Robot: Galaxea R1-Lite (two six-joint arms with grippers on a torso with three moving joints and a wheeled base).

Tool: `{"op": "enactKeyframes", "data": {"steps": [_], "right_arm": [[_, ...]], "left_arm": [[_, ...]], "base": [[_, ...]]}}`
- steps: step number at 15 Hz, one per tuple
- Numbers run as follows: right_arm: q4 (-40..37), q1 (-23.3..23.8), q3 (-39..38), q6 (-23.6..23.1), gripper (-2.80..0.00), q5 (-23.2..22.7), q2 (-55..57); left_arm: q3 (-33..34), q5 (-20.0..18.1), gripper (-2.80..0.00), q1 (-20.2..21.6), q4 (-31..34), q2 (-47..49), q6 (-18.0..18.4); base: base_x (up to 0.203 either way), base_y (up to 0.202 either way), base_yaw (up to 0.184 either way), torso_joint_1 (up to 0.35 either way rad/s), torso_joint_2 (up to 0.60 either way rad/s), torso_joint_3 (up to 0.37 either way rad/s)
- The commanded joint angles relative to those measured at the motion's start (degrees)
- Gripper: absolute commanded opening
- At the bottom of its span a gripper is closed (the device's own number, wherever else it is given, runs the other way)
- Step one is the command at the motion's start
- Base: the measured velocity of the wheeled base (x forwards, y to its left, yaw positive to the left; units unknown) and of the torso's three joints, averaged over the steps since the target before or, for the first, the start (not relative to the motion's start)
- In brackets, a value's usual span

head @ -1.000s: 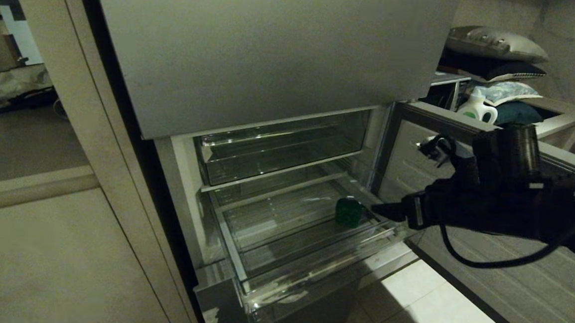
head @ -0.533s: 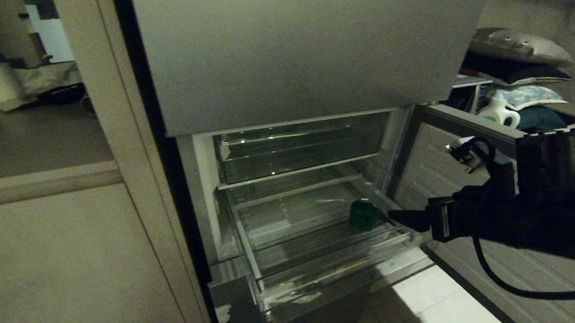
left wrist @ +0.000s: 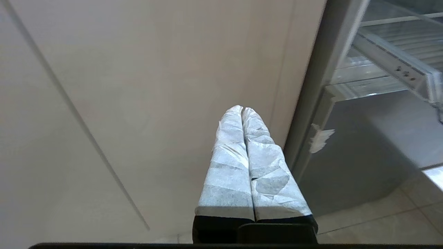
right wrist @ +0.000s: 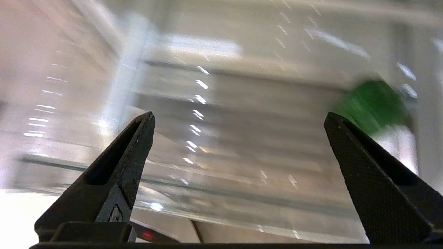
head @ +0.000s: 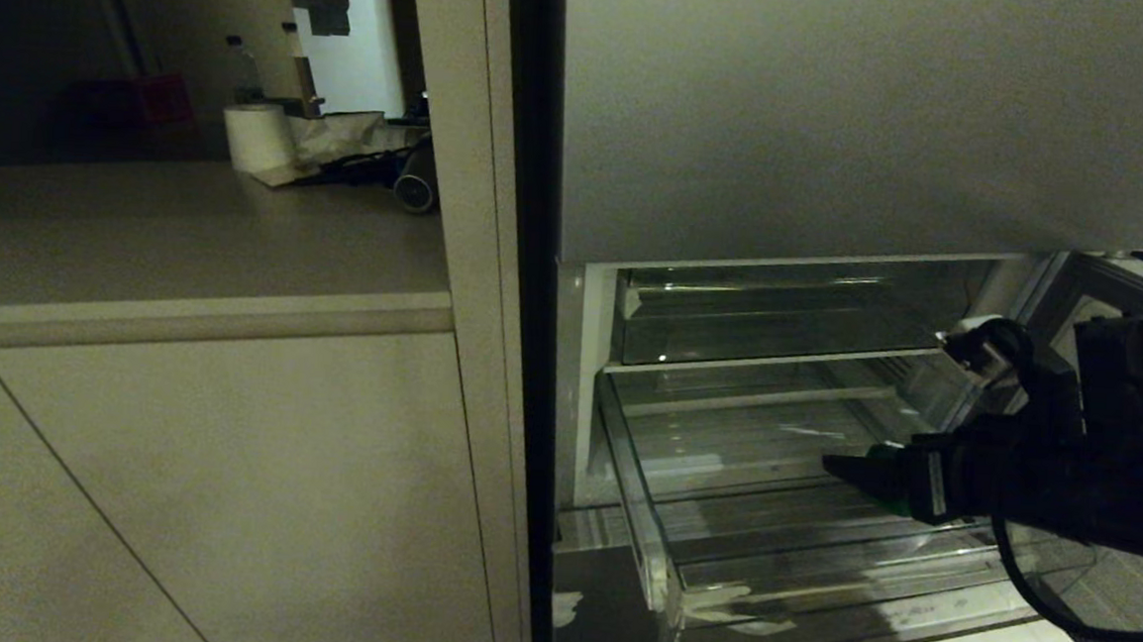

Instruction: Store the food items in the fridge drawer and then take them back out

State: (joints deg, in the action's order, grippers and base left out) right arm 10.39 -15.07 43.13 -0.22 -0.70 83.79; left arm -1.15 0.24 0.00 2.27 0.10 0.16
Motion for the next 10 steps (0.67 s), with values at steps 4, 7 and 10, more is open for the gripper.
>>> {"op": "enactKeyframes", "data": {"steps": [4, 7, 10], "right_arm": [[-0.1, 7.0, -7.6, 0.5, 0.00, 5.9, -5.5], [0.1, 11.4, -6.9, 0.7, 0.00, 5.7, -0.7], [3.3, 13.7, -4.1, 0.9, 0.00, 5.4, 6.5]], "left_arm": [[0.0, 0.0, -2.80, 0.0, 0.0, 0.1, 0.0], [0.0, 0.0, -2.80, 0.0, 0.0, 0.1, 0.0], [0.0, 0.0, -2.80, 0.0, 0.0, 0.1, 0.0]], "base": [[0.000, 0.000, 0.000, 0.000, 0.00, 0.000], [0.000, 0.000, 0.000, 0.000, 0.00, 0.000], [0.000, 0.000, 0.000, 0.000, 0.00, 0.000]]}}
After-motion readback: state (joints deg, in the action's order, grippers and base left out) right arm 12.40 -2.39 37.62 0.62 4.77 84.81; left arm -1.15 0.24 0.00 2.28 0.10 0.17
